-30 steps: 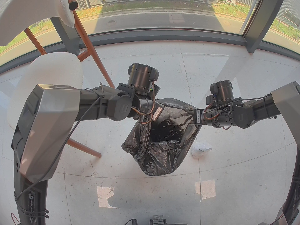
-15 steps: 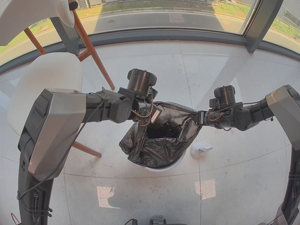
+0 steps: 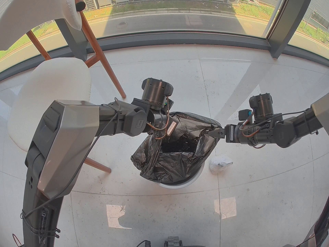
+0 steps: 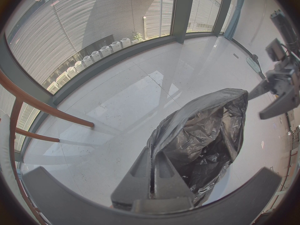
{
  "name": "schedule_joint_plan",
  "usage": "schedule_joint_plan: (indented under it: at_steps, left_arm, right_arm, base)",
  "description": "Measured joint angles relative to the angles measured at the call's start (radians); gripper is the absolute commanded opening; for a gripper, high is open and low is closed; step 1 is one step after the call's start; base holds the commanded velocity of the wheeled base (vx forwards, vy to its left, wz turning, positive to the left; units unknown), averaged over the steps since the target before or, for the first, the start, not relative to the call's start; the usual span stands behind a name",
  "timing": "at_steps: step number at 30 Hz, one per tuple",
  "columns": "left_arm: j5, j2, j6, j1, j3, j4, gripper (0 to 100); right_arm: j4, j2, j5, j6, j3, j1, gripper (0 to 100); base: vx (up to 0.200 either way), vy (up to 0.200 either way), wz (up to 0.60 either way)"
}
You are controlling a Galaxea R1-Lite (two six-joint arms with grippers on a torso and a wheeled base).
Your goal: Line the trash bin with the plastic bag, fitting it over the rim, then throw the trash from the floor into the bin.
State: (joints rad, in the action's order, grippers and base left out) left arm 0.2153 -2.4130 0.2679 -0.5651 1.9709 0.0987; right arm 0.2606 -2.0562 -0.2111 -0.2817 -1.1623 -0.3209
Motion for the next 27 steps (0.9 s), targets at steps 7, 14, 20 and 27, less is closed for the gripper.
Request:
schedule_joint_plan:
  at_steps: [7,14,20,27]
  left_arm:
    - [-0.002,-0.054,-0.004,0.019,0.026,0.025,0]
    - [-0.003,-0.066,-0.004,0.027,0.029,0.034,0]
    - [-0.006,-0.068,-0.004,0.042,0.029,0.035,0]
    - [-0.005,-0.069,-0.004,0.056,0.029,0.035,0]
  right_arm:
    - [0.017,0.109,-0.016,0.004,0.224,-0.018,100]
    - [0.221,0.043,-0.012,0.001,0.243,-0.032,100]
    - [0.26,-0.026,-0.006,-0.001,0.218,-0.051,100]
    - [0.27,-0.071,-0.005,-0.001,0.18,-0.053,100]
  base:
    - [0.0,0.0,0.0]
    - [0.0,0.0,0.0]
    - [0.0,0.0,0.0]
    - [0.0,0.0,0.0]
